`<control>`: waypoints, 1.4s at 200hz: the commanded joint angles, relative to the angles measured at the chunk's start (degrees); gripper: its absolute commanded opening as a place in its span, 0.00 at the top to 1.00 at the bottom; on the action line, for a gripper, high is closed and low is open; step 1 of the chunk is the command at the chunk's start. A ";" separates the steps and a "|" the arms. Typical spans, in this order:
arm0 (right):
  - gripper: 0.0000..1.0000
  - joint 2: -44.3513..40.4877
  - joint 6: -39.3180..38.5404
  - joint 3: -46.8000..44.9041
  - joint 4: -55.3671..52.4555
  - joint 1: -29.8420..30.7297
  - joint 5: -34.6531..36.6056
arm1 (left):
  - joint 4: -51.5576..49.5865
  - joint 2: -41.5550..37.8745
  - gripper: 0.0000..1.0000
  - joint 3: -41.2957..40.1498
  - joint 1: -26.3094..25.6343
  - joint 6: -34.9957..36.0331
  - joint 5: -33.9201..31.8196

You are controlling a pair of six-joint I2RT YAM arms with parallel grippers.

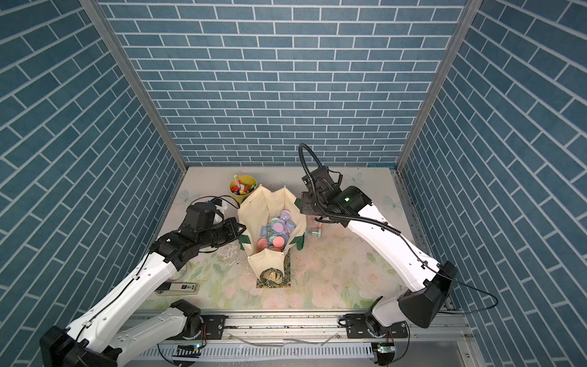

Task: Put the hourglass into the canvas bag
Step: Place the hourglass in the canvas bag, then pick up the hourglass from the center of the board.

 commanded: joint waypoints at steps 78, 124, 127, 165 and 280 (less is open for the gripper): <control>0.31 -4.89 -5.40 -17.36 7.34 -9.80 -9.41 | 0.03 -0.23 1.00 1.93 -0.23 1.55 -0.44; 0.30 1.13 -9.38 -17.98 9.55 -14.03 -16.06 | -0.34 -0.35 1.00 2.45 -0.22 1.66 -0.68; 0.30 1.60 -9.73 -17.83 9.71 -14.10 -16.37 | -0.34 -0.33 1.00 2.45 -0.22 1.62 -0.66; 0.30 8.31 -13.02 -13.83 8.99 -14.33 -19.25 | -0.25 -0.39 1.00 2.38 -0.21 1.70 -0.78; 0.29 27.69 -23.00 3.23 1.17 -16.52 -21.07 | -0.11 0.03 1.00 2.27 -0.24 2.01 -0.84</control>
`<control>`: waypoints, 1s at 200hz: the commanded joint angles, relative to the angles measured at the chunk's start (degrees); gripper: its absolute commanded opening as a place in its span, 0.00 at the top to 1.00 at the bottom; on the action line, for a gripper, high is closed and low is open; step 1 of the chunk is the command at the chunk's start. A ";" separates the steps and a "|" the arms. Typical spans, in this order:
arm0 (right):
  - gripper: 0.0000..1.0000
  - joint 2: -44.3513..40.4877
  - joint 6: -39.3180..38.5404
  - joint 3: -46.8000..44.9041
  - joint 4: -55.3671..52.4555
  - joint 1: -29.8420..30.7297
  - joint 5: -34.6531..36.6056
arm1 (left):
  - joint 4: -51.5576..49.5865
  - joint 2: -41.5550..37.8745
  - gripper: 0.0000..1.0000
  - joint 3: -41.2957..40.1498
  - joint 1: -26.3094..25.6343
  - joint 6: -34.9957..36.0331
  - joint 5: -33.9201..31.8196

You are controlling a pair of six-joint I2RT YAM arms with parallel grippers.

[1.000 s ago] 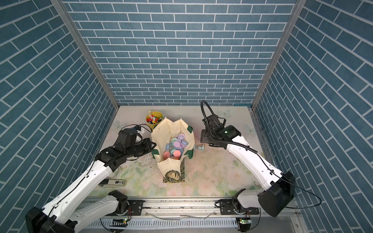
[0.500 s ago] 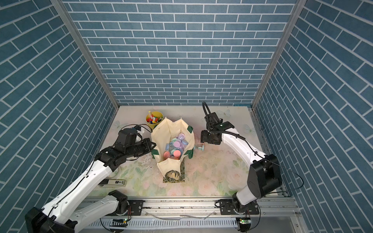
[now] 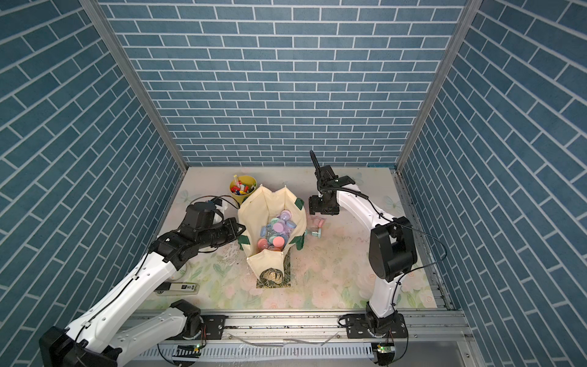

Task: Put the hourglass into the canvas bag
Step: Pick up the hourglass from the center of the board.

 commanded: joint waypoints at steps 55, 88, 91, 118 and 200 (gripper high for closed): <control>0.31 11.18 -5.21 9.64 -6.31 -0.31 -1.65 | 1.26 0.39 1.00 1.32 -0.27 1.01 -0.84; 0.33 15.34 -5.73 12.72 -8.26 -0.30 -0.42 | 1.46 0.13 1.00 0.95 -0.26 0.96 -0.95; 0.33 15.53 -5.78 12.84 -8.25 -0.32 -0.45 | 1.42 0.20 1.00 0.94 -0.26 0.96 -0.94; 0.34 17.23 -5.37 13.63 -8.44 -0.33 -0.24 | 1.61 -0.14 1.00 0.35 -0.22 0.73 -1.27; 0.48 21.38 -2.12 13.20 -7.41 -0.33 1.43 | 1.86 0.00 1.00 0.23 -0.21 0.71 -1.27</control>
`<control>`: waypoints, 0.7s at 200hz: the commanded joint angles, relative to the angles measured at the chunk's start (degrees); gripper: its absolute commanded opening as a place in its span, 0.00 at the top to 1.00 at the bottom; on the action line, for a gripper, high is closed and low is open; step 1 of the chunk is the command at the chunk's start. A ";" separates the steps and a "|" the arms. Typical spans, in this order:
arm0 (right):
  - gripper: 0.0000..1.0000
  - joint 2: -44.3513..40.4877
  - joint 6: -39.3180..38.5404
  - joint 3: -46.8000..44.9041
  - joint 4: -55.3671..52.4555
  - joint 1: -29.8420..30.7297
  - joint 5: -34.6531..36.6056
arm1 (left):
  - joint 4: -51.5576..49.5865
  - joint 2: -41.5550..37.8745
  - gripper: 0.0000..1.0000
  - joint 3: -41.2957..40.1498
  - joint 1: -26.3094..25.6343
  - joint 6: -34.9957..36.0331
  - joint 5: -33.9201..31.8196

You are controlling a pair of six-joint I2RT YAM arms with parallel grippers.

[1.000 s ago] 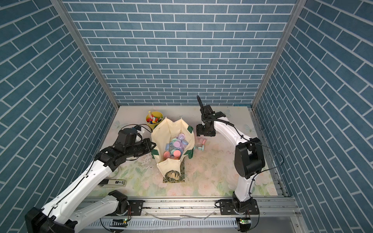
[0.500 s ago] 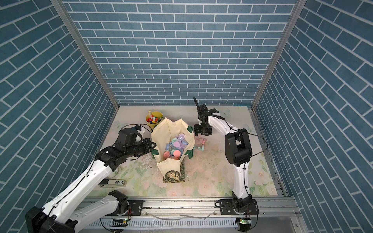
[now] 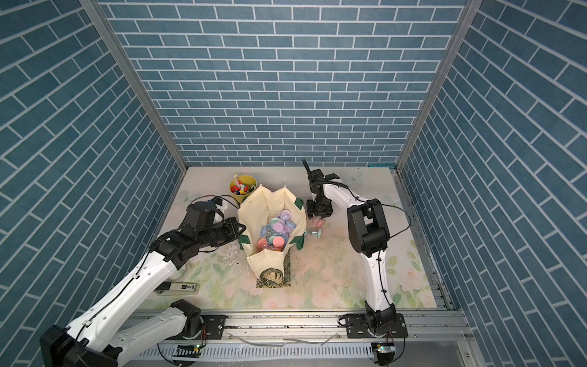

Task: Put the hourglass into the canvas bag
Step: Pick up the hourglass from the center of the board.

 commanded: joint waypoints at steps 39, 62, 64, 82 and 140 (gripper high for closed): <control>0.58 1.48 2.60 -1.93 -0.53 0.02 3.99 | 1.59 -0.35 1.00 0.33 -0.26 0.61 -1.01; 0.66 0.41 3.95 -4.41 0.69 -0.11 5.13 | 1.50 -0.28 1.00 0.32 -0.28 0.73 -1.18; 0.66 0.46 4.08 -4.64 0.81 -0.18 5.20 | 1.50 -0.31 1.00 0.32 -0.27 0.71 -1.18; 0.70 -2.21 5.72 -7.60 2.27 -0.37 6.16 | 1.59 -0.28 1.00 0.23 -0.23 0.62 -1.04; 0.72 -9.70 11.80 -18.50 5.57 -1.07 10.09 | 1.77 0.01 1.00 0.32 -0.28 0.63 -0.75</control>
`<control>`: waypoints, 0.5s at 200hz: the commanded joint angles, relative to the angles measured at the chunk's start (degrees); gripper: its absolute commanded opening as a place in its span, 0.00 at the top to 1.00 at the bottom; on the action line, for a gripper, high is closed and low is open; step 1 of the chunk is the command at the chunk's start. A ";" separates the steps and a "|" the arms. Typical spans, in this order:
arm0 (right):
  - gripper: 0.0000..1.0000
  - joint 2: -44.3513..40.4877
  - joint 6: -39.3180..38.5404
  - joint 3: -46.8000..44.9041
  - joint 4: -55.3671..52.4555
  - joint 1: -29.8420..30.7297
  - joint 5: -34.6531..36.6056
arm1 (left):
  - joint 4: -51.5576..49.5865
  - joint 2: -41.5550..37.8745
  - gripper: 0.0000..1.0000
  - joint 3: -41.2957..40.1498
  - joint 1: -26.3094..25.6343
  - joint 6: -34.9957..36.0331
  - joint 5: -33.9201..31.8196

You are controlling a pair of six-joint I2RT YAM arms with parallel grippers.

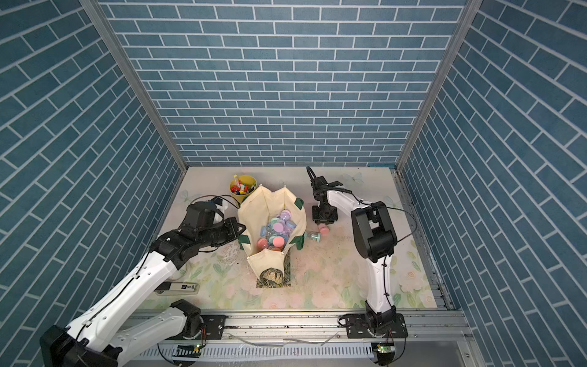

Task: Put the hourglass into the canvas bag
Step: Pick up the hourglass from the center of the board.

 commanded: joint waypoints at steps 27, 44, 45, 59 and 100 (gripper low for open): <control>0.69 -3.79 5.27 -8.77 1.56 -0.55 3.25 | 1.86 -0.02 1.00 -0.07 -0.30 0.64 -0.68; 0.64 -3.89 5.60 -10.32 2.46 -0.55 2.70 | 2.08 0.01 1.00 -0.29 -0.22 0.64 -0.60; 0.63 -3.89 5.61 -10.42 2.49 -0.55 2.68 | 2.08 0.04 1.00 -0.29 -0.22 0.63 -0.64; 0.60 -3.81 5.87 -11.19 3.25 -0.57 2.17 | 2.12 -0.01 1.00 -0.29 -0.26 0.63 -0.66; 0.48 -2.86 5.88 -11.47 3.75 -0.51 1.87 | 2.17 0.24 1.00 -0.43 -0.29 0.76 -0.70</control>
